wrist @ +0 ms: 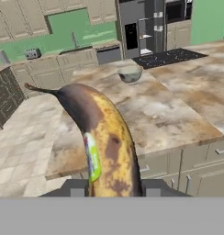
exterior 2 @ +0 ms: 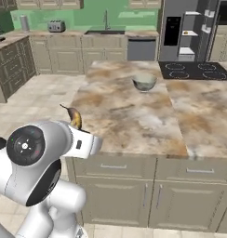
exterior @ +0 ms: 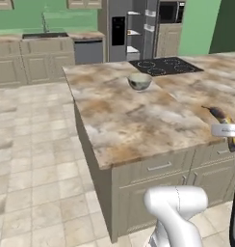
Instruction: Retrieve the banana and orange from the fridge and place them into the bowl on the dining table.
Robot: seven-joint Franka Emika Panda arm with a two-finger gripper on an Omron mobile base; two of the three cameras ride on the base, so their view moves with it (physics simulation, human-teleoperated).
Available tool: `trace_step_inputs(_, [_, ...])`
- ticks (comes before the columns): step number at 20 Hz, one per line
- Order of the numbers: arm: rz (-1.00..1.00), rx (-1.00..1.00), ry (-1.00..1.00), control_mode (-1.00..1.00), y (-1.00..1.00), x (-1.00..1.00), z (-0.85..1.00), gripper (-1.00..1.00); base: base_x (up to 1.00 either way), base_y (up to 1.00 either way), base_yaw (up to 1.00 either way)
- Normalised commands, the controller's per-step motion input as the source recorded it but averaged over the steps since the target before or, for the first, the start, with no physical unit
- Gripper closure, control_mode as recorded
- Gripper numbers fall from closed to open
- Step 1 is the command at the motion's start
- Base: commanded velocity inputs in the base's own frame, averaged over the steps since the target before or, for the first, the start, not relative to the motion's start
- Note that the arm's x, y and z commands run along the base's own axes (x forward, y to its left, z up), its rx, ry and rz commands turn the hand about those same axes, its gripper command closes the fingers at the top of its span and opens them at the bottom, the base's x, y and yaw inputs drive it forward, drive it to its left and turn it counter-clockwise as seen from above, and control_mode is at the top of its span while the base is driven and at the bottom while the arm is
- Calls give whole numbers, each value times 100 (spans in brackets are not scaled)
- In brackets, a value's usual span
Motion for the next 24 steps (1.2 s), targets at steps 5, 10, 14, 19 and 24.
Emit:
trace_step_inputs(5, [0, 0, 0, 100, 0, 0, 0, 100, 12, 100, -38])
trace_step_inputs(10, [0, 0, 0, 100, 0, 0, 0, 100, 17, 100, -40])
trace_step_inputs(14, [0, 0, 0, 100, 0, 0, 0, 100, 24, 100, -40])
trace_step_inputs(19, [0, 0, 0, 100, 0, 0, 0, 100, 42, 100, -41])
trace_step_inputs(24, [0, 0, 0, 100, 0, 0, 0, 100, 67, 100, -42])
